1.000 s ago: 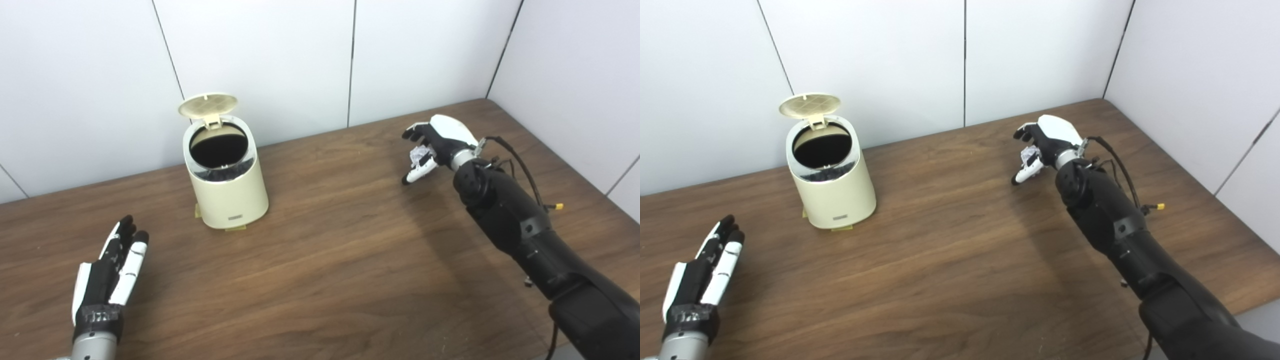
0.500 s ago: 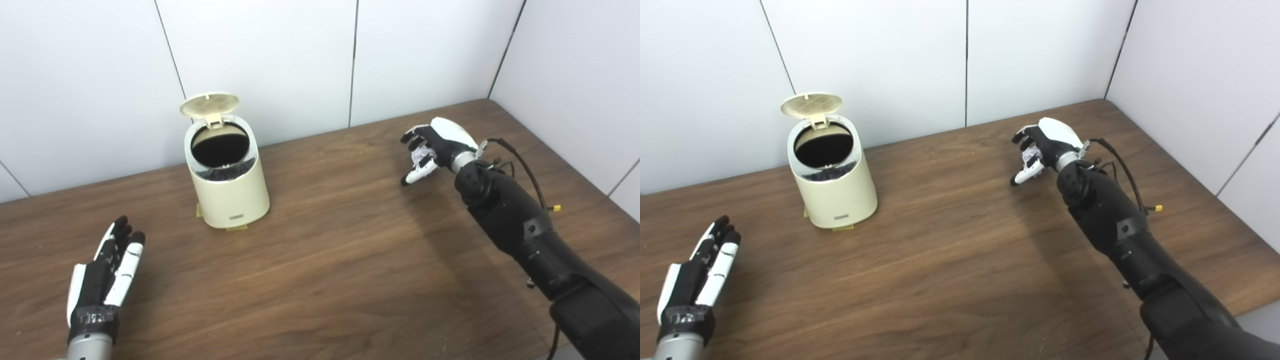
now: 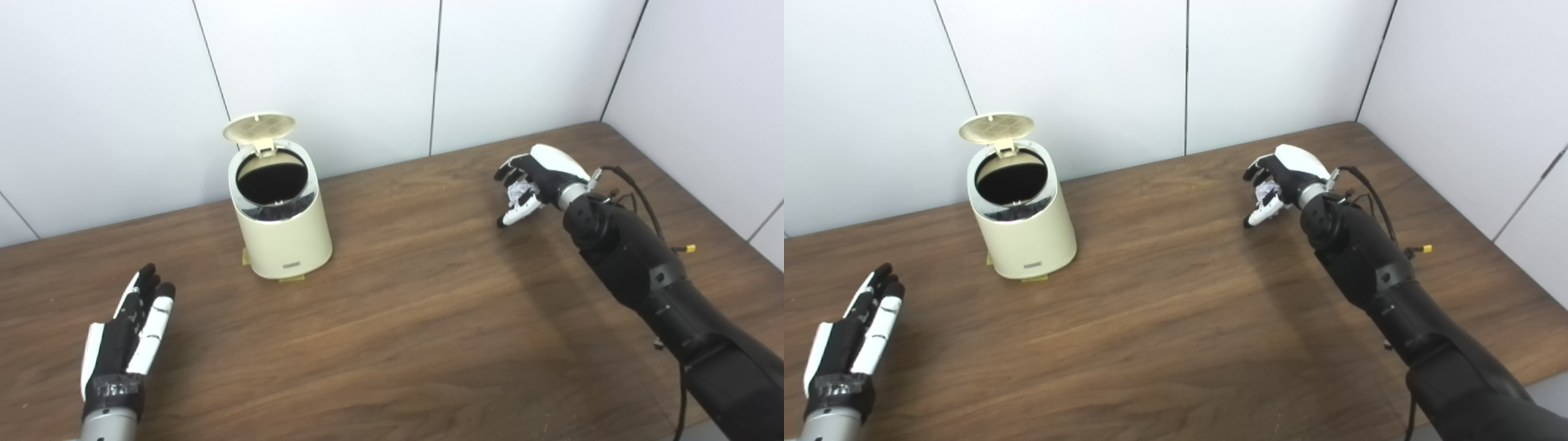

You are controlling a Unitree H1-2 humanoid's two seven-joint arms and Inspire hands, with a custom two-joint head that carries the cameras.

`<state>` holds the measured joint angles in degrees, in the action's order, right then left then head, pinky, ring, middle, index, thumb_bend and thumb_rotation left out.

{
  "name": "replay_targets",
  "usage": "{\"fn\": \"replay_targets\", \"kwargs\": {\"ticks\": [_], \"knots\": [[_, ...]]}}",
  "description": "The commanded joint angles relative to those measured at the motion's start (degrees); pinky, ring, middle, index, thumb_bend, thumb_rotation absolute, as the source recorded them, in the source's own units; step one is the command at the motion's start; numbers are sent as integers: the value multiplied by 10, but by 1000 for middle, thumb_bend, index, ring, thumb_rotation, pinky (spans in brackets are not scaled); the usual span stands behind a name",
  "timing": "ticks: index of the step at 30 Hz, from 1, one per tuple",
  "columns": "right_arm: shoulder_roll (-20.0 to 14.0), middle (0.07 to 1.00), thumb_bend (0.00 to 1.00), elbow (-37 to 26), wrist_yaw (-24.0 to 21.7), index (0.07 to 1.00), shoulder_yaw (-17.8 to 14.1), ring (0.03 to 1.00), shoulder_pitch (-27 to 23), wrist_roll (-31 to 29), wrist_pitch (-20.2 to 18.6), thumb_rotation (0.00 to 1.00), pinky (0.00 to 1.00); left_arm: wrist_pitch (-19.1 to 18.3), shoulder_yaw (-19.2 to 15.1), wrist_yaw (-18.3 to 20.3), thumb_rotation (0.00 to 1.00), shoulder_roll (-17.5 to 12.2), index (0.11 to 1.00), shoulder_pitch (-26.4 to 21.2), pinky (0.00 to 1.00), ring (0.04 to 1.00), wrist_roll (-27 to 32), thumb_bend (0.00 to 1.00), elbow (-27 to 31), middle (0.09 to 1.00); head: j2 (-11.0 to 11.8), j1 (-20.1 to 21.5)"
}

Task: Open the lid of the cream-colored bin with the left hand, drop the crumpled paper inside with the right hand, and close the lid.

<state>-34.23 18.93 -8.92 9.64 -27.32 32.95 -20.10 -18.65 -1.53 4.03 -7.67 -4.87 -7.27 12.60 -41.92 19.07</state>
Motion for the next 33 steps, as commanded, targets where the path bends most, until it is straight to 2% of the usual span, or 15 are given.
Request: {"fn": "replay_targets", "kwargs": {"ticks": [1,4,12,19,23,26,33], "knots": [[-24,682,826,-5,0,699,0,623,-24,10,6,54,573,29,-1,-9,764,-2,986,-17,979,970,-2,607,9,959,0,1],[-30,680,830,-5,-4,697,3,620,-27,9,13,58,578,28,-1,-9,763,-2,989,-17,985,972,-1,609,9,961,0,0],[-31,705,834,-32,-29,706,-6,648,-25,-2,-14,48,597,35,0,-12,764,-2,985,-19,990,993,-3,598,3,985,2,3],[-31,707,836,-31,-31,716,-5,645,-21,3,-22,72,587,40,0,-13,760,-2,987,-23,1000,996,4,597,-6,989,6,5],[-30,705,841,-20,-24,715,-7,647,-22,-1,-13,78,592,44,2,-15,770,-2,985,-24,1000,992,1,604,-11,979,6,0],[-28,699,848,-20,-20,701,-10,637,-23,-3,-13,84,582,43,2,-14,763,-2,983,-24,972,974,2,592,-8,970,4,0],[-28,717,873,-22,-19,690,-22,677,-22,-12,-21,115,605,41,5,-16,767,-3,980,-23,992,999,-4,604,-5,997,10,6]]}}
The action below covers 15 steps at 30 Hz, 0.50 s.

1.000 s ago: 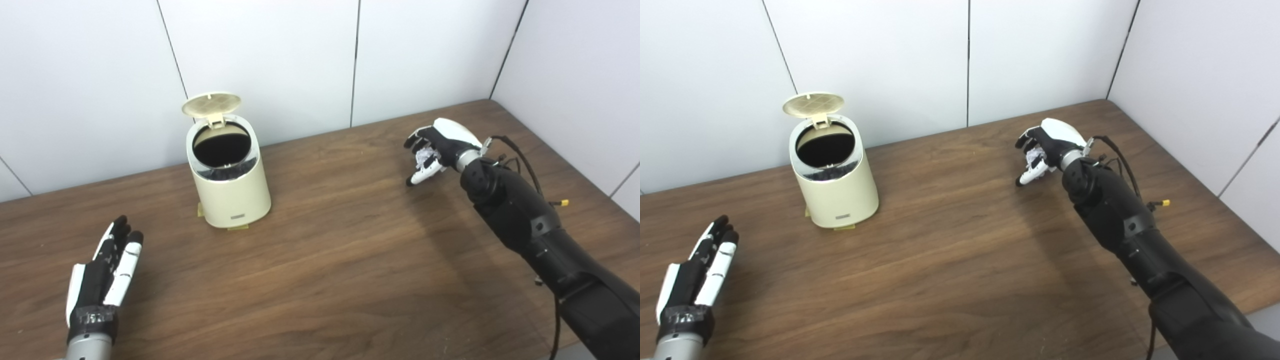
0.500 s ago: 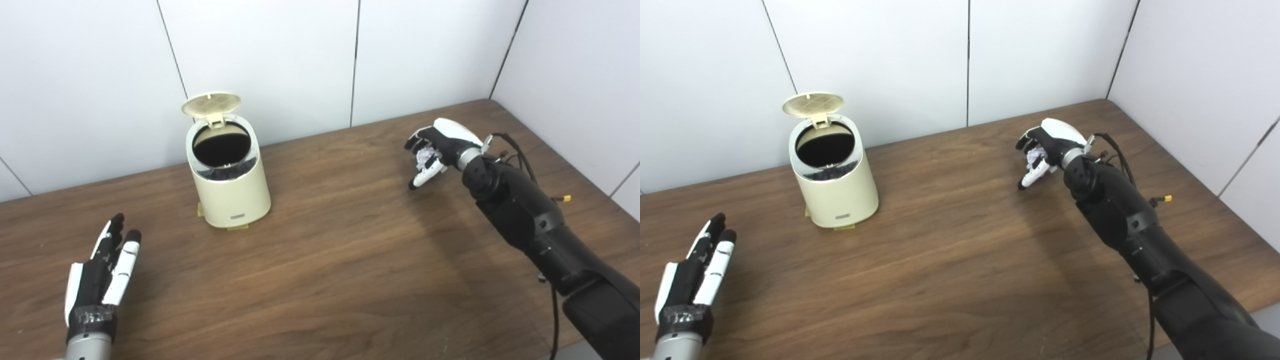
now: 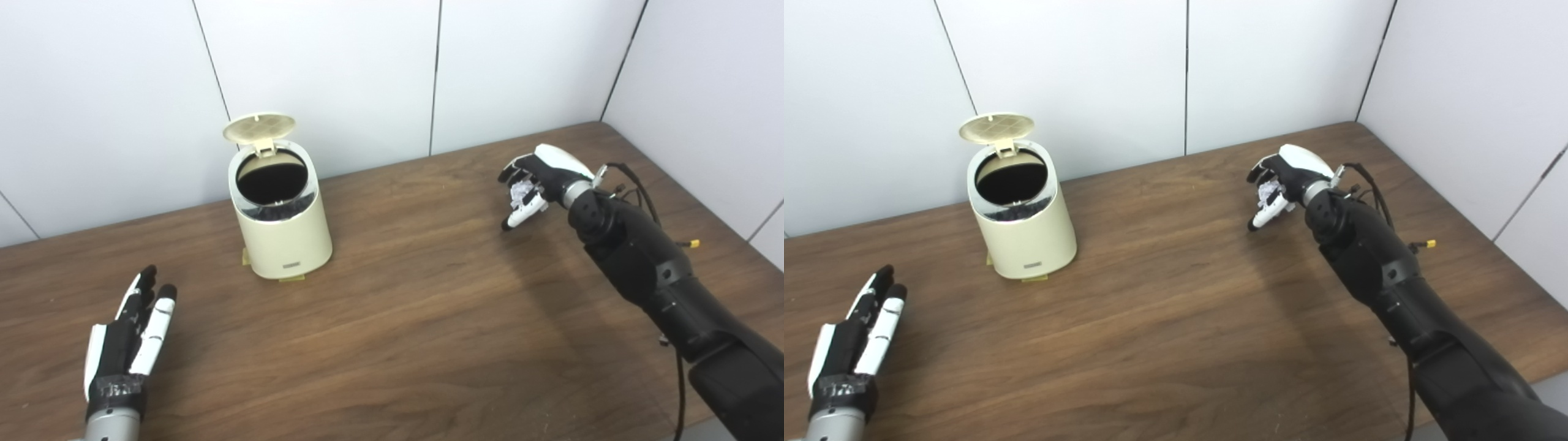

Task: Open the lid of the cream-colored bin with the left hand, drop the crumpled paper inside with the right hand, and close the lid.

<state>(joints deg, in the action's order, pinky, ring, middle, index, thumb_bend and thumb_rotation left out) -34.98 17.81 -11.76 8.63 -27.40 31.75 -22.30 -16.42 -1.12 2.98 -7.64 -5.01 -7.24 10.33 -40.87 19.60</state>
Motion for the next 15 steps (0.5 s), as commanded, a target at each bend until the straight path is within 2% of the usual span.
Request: {"fn": "replay_targets", "kwargs": {"ticks": [1,3,6,7,9,11,15], "knots": [[-20,714,874,-11,11,688,-13,668,-21,0,1,113,586,19,1,-5,768,-3,979,-22,996,1000,-5,596,17,999,-1,1],[-21,705,874,-10,16,683,-18,636,-18,-1,4,95,524,21,0,-5,764,-2,972,-21,997,1000,0,574,16,1000,-2,3],[-21,649,872,-6,27,671,-21,525,-12,-2,17,22,413,23,-7,-5,737,2,961,-21,922,994,13,547,18,1000,-4,5],[-21,600,702,-5,28,654,-22,467,-11,-3,17,11,390,24,-9,-6,733,3,953,-21,904,987,17,553,19,1000,-4,4],[-20,529,549,-8,24,579,-20,396,-9,2,4,2,359,27,-13,-7,730,3,942,-21,879,976,21,554,21,999,-4,4],[-20,505,517,-8,18,558,-19,380,-8,3,-8,0,362,28,-15,-8,741,1,930,-19,863,954,22,535,25,988,-5,4],[-21,493,511,0,13,550,-14,377,-3,-2,2,0,373,21,-17,-7,726,-2,926,-15,853,964,21,536,38,993,-3,0]]}}
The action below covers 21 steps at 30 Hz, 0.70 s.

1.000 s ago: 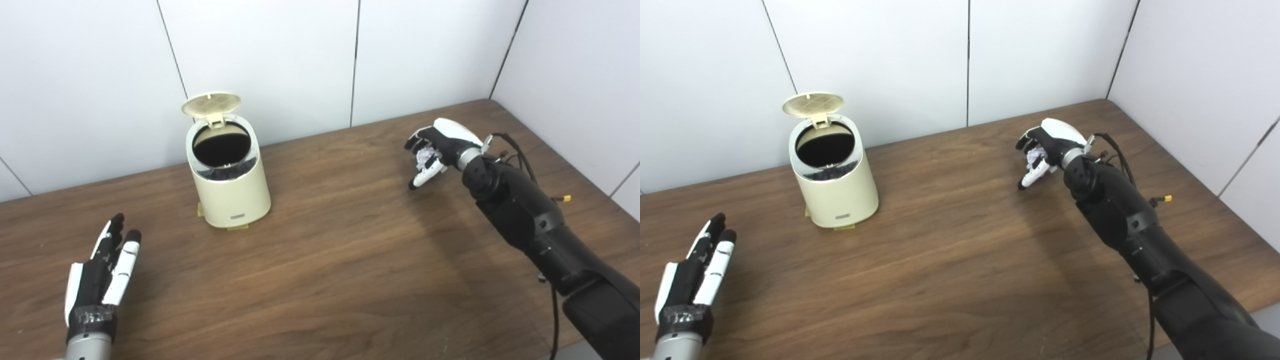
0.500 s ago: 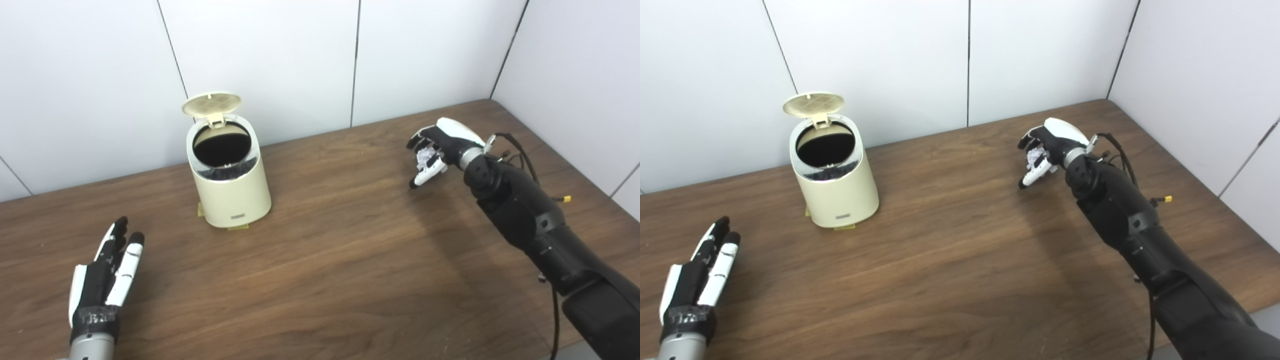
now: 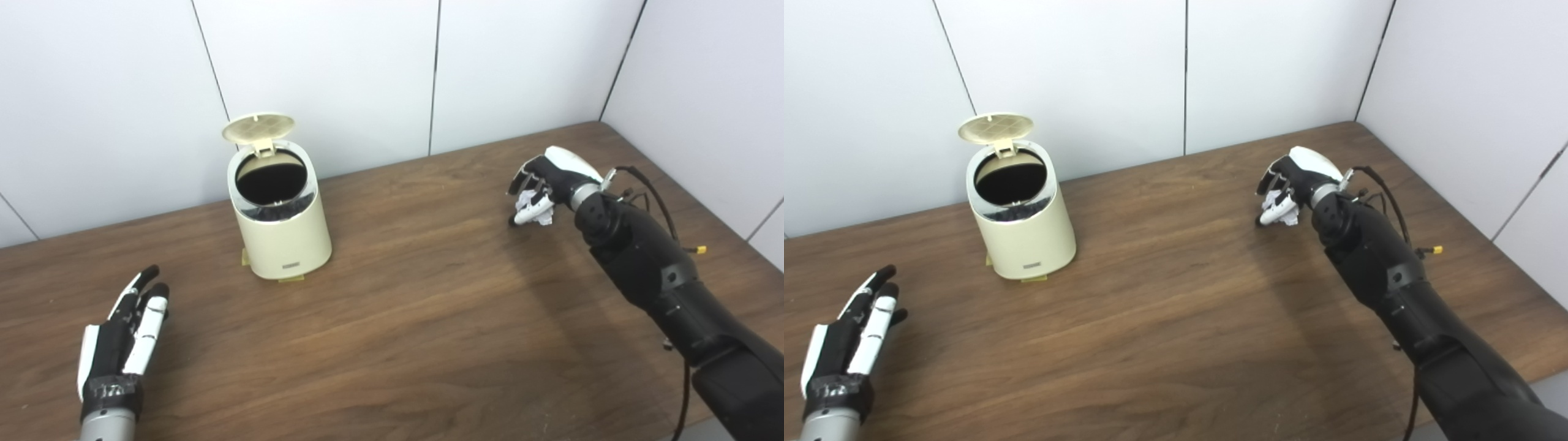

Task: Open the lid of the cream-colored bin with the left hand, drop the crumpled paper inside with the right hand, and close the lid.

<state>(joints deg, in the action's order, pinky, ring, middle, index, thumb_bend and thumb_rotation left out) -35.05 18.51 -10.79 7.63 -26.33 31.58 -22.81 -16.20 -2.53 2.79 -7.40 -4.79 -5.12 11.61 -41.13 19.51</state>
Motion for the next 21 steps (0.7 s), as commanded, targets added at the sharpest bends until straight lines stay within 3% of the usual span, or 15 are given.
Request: {"fn": "replay_targets", "kwargs": {"ticks": [1,8,16,18,21], "knots": [[-20,492,511,-5,5,549,-5,378,-11,-1,12,0,378,17,-2,-5,726,-6,926,-17,856,969,-4,541,28,993,0,0],[-10,494,513,-17,-1,536,-2,387,-12,-3,-3,0,364,14,4,-5,735,-11,918,-17,859,975,-18,586,34,987,-4,2],[-6,508,515,-17,15,517,-2,396,-13,-7,18,0,390,18,6,-4,736,-2,914,-18,854,972,-14,578,23,978,0,-23],[-3,510,498,-35,23,534,-8,409,-8,-9,18,0,316,22,7,-5,732,-1,912,-17,845,971,-15,580,20,991,2,-26],[3,521,492,-58,50,537,-15,413,-5,-13,54,0,287,21,10,-6,736,0,904,-15,831,960,-20,587,20,990,3,-31]]}}
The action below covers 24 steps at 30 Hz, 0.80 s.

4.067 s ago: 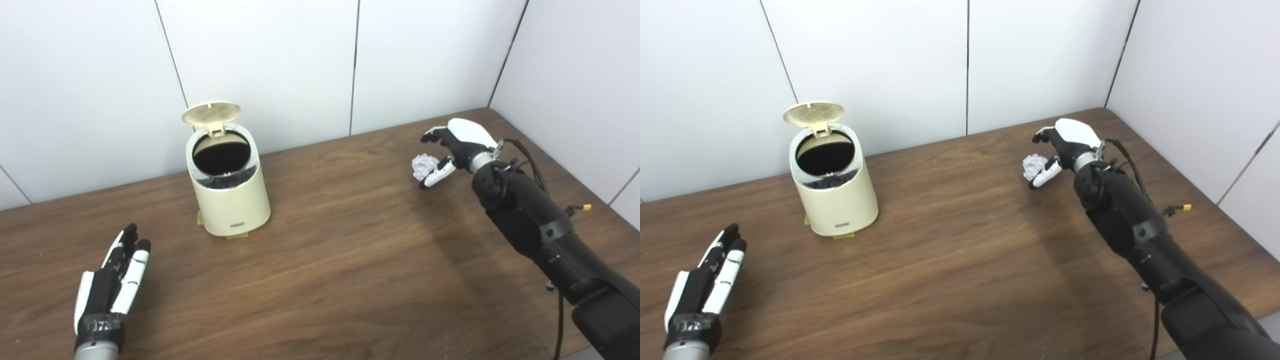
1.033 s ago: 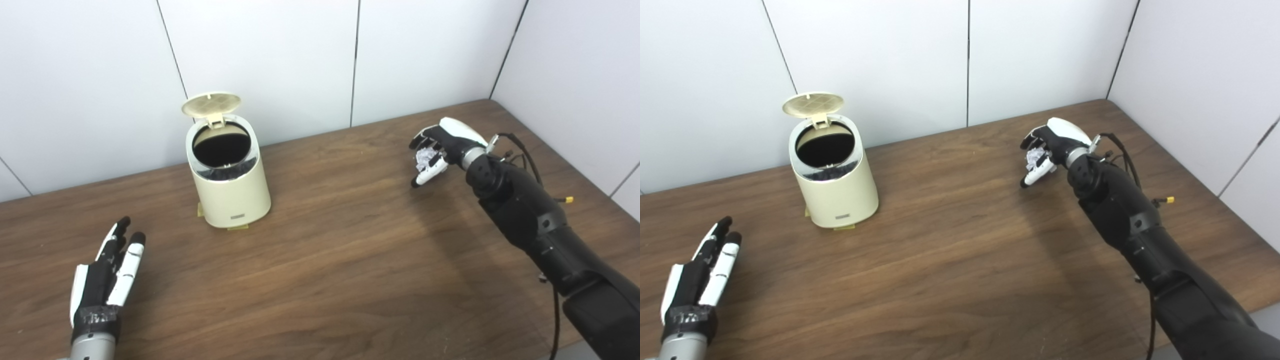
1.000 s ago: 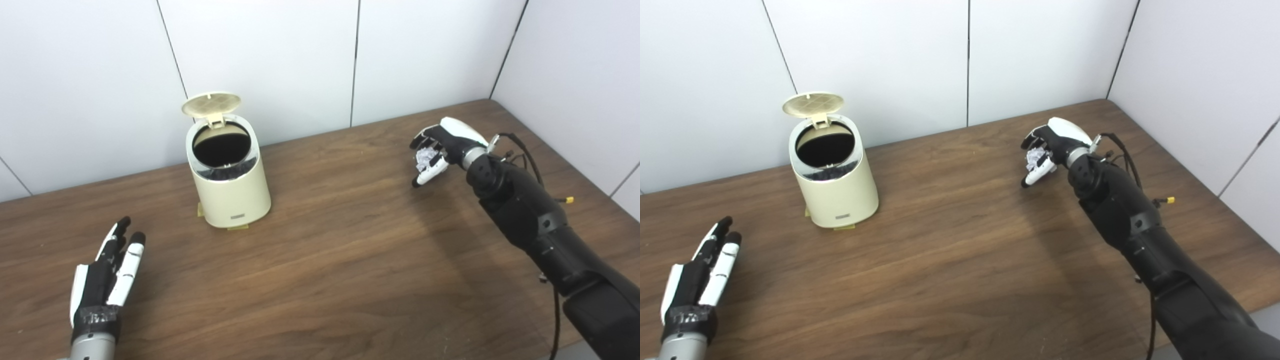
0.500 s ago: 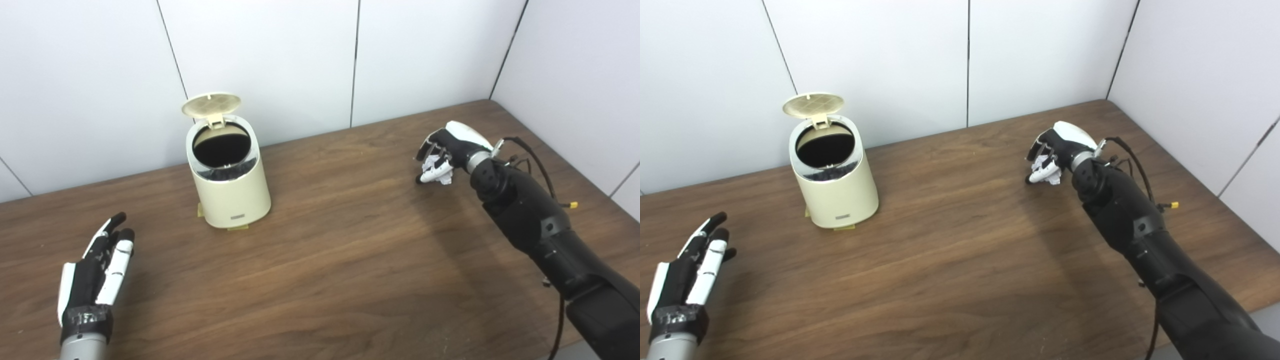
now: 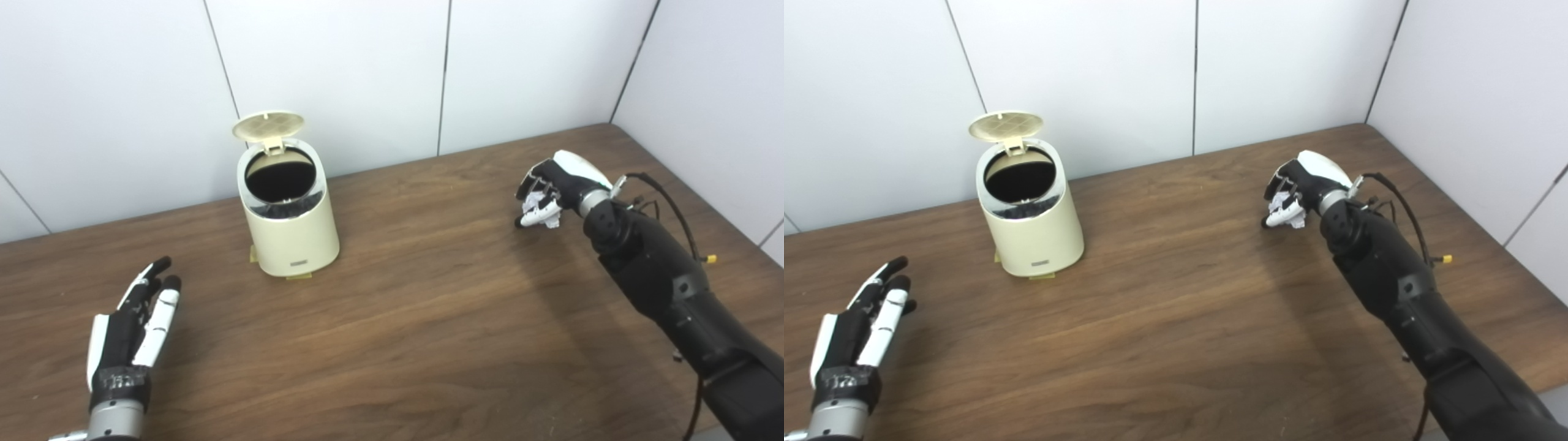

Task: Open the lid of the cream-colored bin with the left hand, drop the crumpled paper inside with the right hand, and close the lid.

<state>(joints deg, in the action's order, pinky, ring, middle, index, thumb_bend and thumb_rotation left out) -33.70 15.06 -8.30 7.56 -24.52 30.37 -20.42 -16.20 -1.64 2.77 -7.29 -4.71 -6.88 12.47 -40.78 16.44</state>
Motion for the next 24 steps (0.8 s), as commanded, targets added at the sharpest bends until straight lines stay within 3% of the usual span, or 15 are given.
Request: {"fn": "replay_targets", "kwargs": {"ticks": [1,7,15,20,24], "knots": [[-8,520,492,-40,29,533,-15,412,-22,0,33,0,290,20,3,-7,740,-2,902,-15,828,956,-7,588,12,987,2,-4],[12,502,498,-113,38,515,-11,395,-23,29,12,0,342,16,3,-6,738,-5,927,-10,856,957,-10,590,16,973,6,-12],[36,503,501,-193,47,508,-16,394,-29,29,44,0,405,-12,0,-13,772,2,927,4,951,967,-19,603,32,946,6,-41],[45,505,500,-221,46,495,-11,395,-39,38,63,0,358,-5,-3,-16,737,19,930,17,897,941,-8,594,23,928,6,-68],[70,503,500,-253,43,495,-7,398,-58,41,66,0,340,2,2,-22,728,26,928,28,891,936,-12,602,23,928,8,-84]]}}
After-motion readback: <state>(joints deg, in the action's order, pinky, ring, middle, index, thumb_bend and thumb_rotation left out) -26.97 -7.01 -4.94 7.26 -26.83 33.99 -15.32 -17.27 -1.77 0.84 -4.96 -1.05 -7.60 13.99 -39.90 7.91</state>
